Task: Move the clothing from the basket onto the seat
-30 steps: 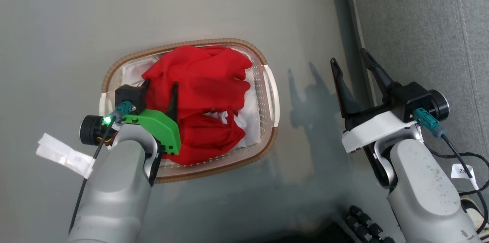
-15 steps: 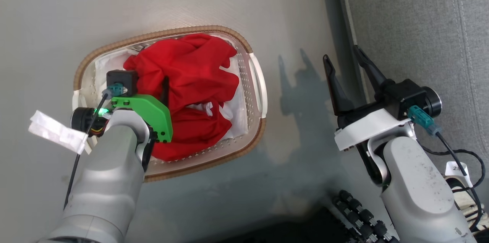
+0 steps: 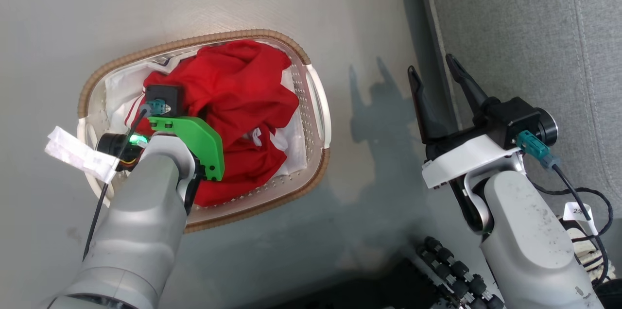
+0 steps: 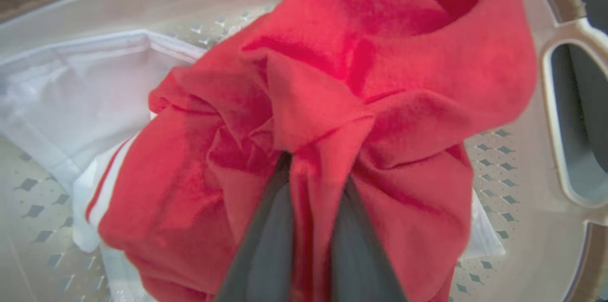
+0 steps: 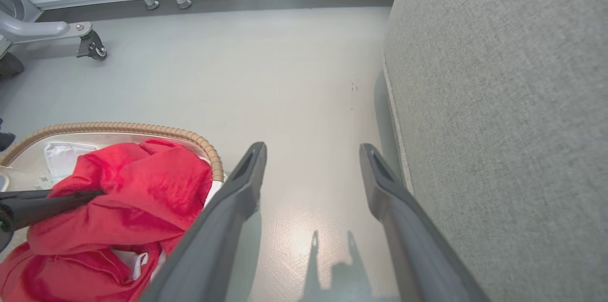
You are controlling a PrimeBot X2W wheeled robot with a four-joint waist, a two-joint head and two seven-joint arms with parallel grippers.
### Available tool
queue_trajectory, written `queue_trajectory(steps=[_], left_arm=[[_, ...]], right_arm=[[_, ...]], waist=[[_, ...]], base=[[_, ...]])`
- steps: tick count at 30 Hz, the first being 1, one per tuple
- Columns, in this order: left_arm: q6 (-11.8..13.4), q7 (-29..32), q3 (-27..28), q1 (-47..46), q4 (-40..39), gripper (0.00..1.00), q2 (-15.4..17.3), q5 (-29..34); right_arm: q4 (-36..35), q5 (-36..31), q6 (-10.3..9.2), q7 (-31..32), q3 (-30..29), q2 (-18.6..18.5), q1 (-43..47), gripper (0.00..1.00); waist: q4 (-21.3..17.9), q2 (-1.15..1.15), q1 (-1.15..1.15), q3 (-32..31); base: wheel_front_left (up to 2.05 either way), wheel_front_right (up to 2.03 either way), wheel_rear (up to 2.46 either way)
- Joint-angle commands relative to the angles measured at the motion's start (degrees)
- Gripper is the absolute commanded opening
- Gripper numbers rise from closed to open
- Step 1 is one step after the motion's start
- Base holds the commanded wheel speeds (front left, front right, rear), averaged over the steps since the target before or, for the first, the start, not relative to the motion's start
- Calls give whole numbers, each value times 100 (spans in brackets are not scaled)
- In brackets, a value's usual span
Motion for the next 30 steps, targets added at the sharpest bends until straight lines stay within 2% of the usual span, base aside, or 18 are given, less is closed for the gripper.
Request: queue_trajectory(steps=[1, 11, 18, 30], left_arm=[[-14, -132, -42, -70, -36, 0, 36, -28], [-13, -652, -321, 483, -519, 0, 112, -296], [-14, -648, -72, 1197, -1656, 0, 241, -294], [-14, -642, 251, 2425, -3086, 0, 176, -64]], right_arm=[[30, 23, -2, -27, -21, -4, 28, 100], [156, 29, -2, -27, -62, 0, 237, 100], [266, 54, -2, -27, -53, -18, 442, 100], [475, 17, -2, -27, -19, -144, 1120, 100]], waist=[[11, 0, 0, -88], [236, 0, 0, -805], [418, 0, 0, -1496], [819, 0, 0, -2848]], base=[[0, 0, 0], [0, 0, 0], [0, 0, 0], [0, 0, 0]])
